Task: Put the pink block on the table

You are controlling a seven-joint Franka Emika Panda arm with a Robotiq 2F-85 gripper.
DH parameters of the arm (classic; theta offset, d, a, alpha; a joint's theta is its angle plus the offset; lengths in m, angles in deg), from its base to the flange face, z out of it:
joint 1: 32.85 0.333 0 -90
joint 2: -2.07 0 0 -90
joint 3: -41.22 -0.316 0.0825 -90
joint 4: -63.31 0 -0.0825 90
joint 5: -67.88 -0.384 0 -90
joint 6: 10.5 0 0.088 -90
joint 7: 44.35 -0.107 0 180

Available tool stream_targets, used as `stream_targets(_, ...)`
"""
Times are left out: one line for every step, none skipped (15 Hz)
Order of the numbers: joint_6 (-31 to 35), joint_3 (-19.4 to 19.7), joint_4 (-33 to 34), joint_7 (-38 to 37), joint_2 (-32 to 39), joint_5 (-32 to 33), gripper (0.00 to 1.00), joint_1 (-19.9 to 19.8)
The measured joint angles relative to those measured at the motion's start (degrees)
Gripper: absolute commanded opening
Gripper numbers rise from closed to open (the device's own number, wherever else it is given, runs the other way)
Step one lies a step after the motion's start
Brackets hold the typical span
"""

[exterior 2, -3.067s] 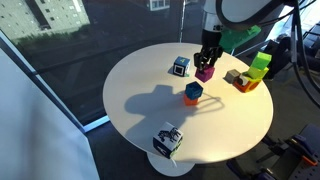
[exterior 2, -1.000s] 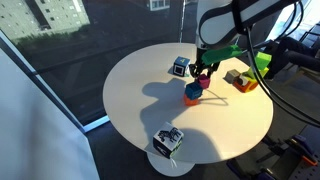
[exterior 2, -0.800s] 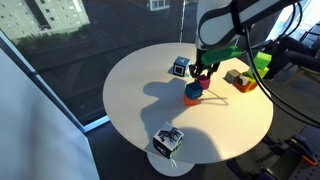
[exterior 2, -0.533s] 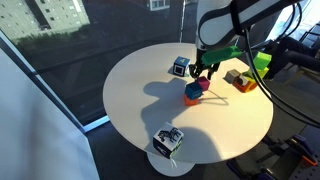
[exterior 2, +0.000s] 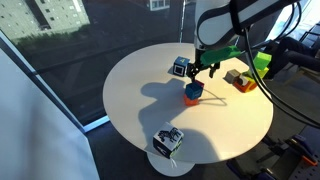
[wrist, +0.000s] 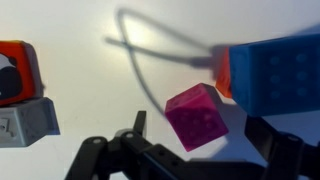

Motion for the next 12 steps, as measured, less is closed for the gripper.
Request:
stream_targets(-0.3,0.0,0.0,0.0,-0.3,0.0,1.00,0.1)
stream_targets(-0.5,-0.1,0.0,0.0,-0.6,0.0,1.00,0.3)
stream_targets(-0.8,-0.2,0.0,0.1,-1.1,0.0,1.00,0.4)
stream_targets(-1.1,-0.3,0.0,0.1,-1.7,0.0,1.00,0.4)
stream_targets(-1.7,-0.4,-0.1,0.1,-2.3,0.0,1.00,0.5)
stream_targets(-2.3,-0.5,-0.2,0.2,-3.1,0.0,1.00,0.5)
stream_targets(-3.0,-0.6,-0.3,0.2,-3.9,0.0,1.00,0.6)
stream_targets(-3.7,-0.8,-0.6,0.2,-4.7,0.0,1.00,0.6)
stream_targets(-4.5,-0.9,-0.8,0.3,-5.5,0.0,1.00,0.6)
stream_targets(-5.3,-1.1,-1.2,0.5,-6.4,0.0,1.00,0.6)
stream_targets(-6.2,-1.2,-1.5,0.7,-7.3,0.0,1.00,0.6)
stream_targets(-7.0,-1.4,-1.9,1.1,-8.1,0.0,1.00,0.6)
